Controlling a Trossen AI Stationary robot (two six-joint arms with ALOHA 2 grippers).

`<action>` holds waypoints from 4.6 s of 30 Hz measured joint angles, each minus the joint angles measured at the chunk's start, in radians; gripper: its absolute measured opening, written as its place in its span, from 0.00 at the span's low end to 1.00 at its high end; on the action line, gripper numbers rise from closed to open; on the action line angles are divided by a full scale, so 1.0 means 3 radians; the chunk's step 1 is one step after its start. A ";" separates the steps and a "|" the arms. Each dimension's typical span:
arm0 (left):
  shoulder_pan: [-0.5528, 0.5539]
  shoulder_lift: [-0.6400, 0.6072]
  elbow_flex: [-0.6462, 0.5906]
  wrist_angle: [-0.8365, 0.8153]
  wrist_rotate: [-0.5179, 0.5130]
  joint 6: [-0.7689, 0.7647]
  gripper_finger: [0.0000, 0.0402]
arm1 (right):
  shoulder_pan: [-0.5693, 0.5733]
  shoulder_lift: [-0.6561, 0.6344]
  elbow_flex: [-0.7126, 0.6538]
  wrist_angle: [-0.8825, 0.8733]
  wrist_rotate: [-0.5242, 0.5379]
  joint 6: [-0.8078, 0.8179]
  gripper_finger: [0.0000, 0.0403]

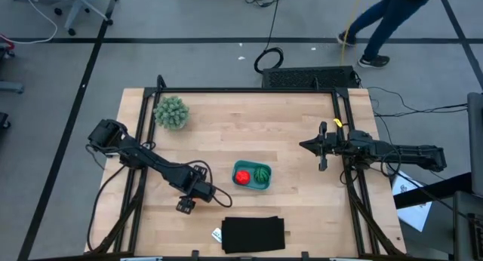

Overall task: Pick and placing Produce into tupperware
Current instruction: Put the pumpkin into the bin

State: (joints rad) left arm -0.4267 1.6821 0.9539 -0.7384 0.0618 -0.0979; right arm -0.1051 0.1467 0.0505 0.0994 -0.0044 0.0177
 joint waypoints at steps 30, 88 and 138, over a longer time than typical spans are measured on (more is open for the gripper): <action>0.0070 -0.0146 0.0294 -0.0274 0.0023 0.0236 0.60 | 0.0000 0.0001 0.0000 0.0000 0.0001 -0.0010 0.00; 0.1223 -0.0816 0.1620 -0.0196 -0.0347 0.0328 0.63 | 0.0000 0.0001 0.0000 0.0001 0.0001 -0.0010 0.00; 0.1147 0.0734 0.1616 0.0775 0.0516 0.0904 0.63 | 0.0000 0.0031 -0.0001 0.0003 0.0000 -0.0009 0.00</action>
State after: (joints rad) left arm -0.0826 1.9022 1.4387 -0.5059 0.2167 0.1732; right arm -0.1051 0.1558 0.0503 0.1001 -0.0044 0.0151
